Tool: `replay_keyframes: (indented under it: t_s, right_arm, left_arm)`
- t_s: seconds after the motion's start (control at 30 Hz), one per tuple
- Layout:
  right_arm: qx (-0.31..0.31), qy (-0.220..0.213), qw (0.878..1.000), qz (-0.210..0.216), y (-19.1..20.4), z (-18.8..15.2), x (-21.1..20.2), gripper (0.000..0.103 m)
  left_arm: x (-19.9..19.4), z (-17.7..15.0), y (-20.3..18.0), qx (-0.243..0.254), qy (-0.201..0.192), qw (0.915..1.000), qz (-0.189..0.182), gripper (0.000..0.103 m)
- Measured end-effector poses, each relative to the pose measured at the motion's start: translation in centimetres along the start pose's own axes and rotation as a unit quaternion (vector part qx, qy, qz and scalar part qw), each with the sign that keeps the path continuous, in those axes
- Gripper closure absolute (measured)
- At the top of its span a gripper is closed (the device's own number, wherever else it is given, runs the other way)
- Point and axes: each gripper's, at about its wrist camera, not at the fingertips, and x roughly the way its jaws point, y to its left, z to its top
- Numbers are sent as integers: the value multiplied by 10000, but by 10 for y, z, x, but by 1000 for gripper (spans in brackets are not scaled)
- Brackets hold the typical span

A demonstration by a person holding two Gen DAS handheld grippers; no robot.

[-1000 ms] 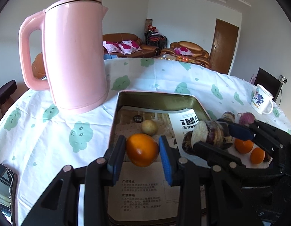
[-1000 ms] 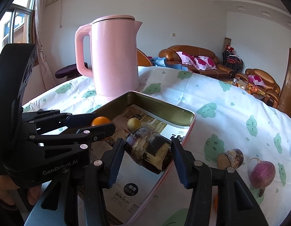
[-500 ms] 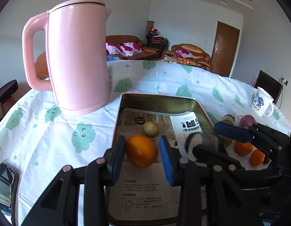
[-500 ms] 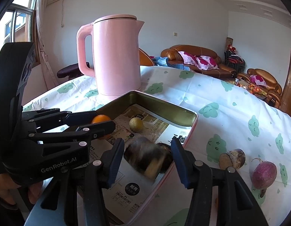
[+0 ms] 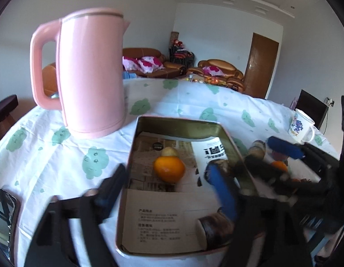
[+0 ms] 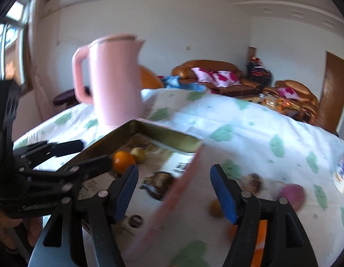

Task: Organize fruits
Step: 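Move both open tools away from the tin box back over the produce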

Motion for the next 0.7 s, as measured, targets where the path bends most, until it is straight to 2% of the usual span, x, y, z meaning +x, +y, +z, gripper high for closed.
replay_keyframes:
  t_s: [0.03,0.17,0.27,0.4,0.53,0.6,0.7]
  right_arm:
    - [80,-11,10000,-40,-7,0,-6,34]
    - [316,14,9985,-455,-46,-12,-38,34]
    - [498,219,9944,-906,-78,-33,-57,34]
    - [777,484,9880,-1246,-111,-60,-74,34]
    - [1014,614,9858,-1190,-126,-71,-84,35]
    - [908,724,9852,-1257,-126,-72,-82,35]
    - [902,867,9862,-1088,-125,-75,-75,35]
  left_arm:
    - [-4,0,-4,57,-76,10000,-22,0]
    - [-13,2,-26,310,-164,9992,-206,0]
    - [-16,2,-46,446,-178,9982,-361,0]
    - [-18,-2,-84,737,-210,9959,-486,0]
    - [-9,-8,-126,1032,-23,9921,-716,0]
    - [-4,-13,-141,1142,120,9898,-844,0]
    - [7,-19,-158,1209,381,9862,-1066,4]
